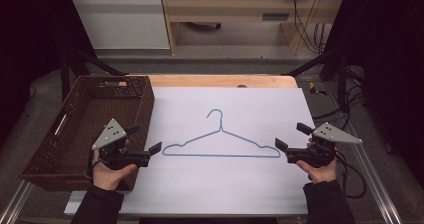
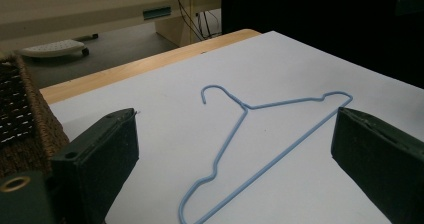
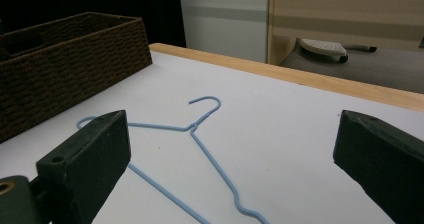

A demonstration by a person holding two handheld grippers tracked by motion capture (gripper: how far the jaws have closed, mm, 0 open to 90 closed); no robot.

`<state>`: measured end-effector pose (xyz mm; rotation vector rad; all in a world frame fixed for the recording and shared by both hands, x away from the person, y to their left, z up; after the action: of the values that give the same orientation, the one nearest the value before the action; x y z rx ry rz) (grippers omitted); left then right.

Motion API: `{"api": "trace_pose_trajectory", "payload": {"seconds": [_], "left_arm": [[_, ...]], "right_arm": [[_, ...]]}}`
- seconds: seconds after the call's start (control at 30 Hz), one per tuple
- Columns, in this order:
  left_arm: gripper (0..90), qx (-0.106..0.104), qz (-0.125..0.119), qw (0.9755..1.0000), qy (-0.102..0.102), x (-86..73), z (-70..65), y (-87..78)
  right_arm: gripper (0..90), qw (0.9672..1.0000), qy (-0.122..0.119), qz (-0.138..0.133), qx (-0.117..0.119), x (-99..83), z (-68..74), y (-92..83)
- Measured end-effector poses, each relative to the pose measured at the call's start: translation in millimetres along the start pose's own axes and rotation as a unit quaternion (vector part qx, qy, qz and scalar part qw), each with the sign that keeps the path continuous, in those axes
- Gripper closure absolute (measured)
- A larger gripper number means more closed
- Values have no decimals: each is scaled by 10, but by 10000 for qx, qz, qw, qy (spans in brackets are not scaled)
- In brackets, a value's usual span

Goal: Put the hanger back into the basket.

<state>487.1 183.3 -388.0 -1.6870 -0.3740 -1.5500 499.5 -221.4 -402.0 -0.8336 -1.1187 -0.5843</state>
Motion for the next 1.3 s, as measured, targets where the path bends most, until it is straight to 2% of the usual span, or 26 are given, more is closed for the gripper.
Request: {"api": "trace_pose_trajectory", "payload": {"seconds": [0.27, 0.53, 0.83, 1.07, 1.3], "left_arm": [[50, -64, -27, 10000, -6, 15, -61, 10], [53, -133, -4, 9999, 15, 2, -123, 62], [53, -237, 67, 9997, 76, -12, -206, 120], [53, -264, 102, 9995, 115, -23, -242, 146], [53, -293, 139, 9994, 115, -46, -265, 180]], "right_arm": [[36, 10000, -4, 31, -55, 4, -8, -1], [47, 9998, -60, 177, -79, -8, 29, 73], [51, 9981, -323, 520, -114, -29, 124, 283], [72, 9972, -383, 636, -91, -14, 185, 429], [88, 9961, -387, 795, 34, -3, 283, 713]]}}
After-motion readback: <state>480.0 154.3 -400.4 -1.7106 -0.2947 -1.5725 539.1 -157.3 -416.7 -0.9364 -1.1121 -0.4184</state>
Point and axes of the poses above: each handheld gripper's, and its own axes: y roughly forward along the jaws, x roughly out of its top, z roughly to its left, the point moved 9 cm from there along y, roughly forward along the jaws, and after that the axes turned 6 degrees about y, right-handed, at the moved point
